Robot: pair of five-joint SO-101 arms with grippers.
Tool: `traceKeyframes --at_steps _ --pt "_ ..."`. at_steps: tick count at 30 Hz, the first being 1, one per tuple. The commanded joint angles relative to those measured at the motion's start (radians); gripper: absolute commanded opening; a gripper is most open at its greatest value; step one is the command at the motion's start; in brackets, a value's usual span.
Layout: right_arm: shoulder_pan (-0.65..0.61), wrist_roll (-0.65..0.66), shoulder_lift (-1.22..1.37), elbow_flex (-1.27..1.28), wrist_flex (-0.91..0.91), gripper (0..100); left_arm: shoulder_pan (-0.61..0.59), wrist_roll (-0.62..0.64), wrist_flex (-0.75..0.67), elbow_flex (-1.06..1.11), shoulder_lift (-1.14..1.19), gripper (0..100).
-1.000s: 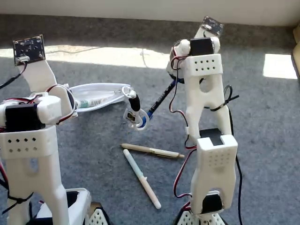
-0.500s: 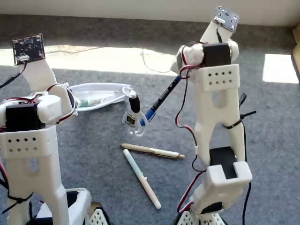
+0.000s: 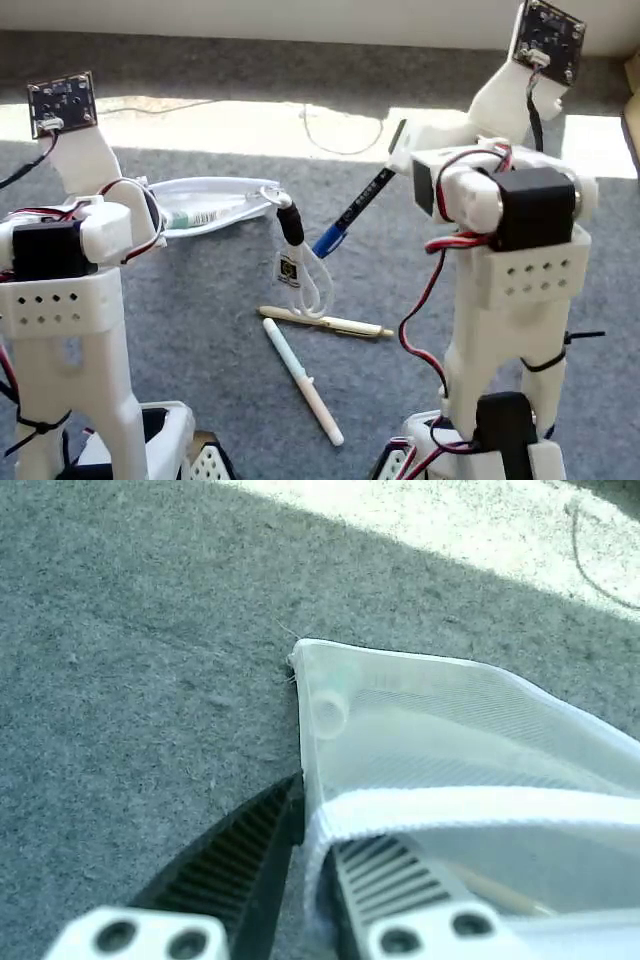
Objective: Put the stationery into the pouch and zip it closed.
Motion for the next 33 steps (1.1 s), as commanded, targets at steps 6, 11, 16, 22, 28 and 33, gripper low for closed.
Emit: traceKeyframes --at_steps 6,11,16,22,28,33 --pt "-0.113 0.118 -0.173 -0.013 0.015 0.5 0.018 -0.005 -0.025 -0.012 -0.031 1" --pt "-0.124 0.232 -0.231 -0.012 -0.047 0.5 0.018 -0.005 -0.023 -0.012 -0.030 1" --pt "-0.125 0.295 -0.282 -0.007 -0.137 0.5 0.018 -0.005 -0.023 -0.012 -0.030 1" --pt "-0.197 0.311 -0.315 -0.007 -0.219 0.5 0.018 -0.005 -0.023 -0.012 -0.030 1" --pt "-0.341 0.311 -0.320 -0.005 -0.305 0.5 0.018 -0.005 -0.023 -0.012 -0.030 1" --pt "-0.430 0.311 -0.309 -0.004 -0.371 0.5 0.018 -0.005 -0.023 -0.012 -0.030 1"
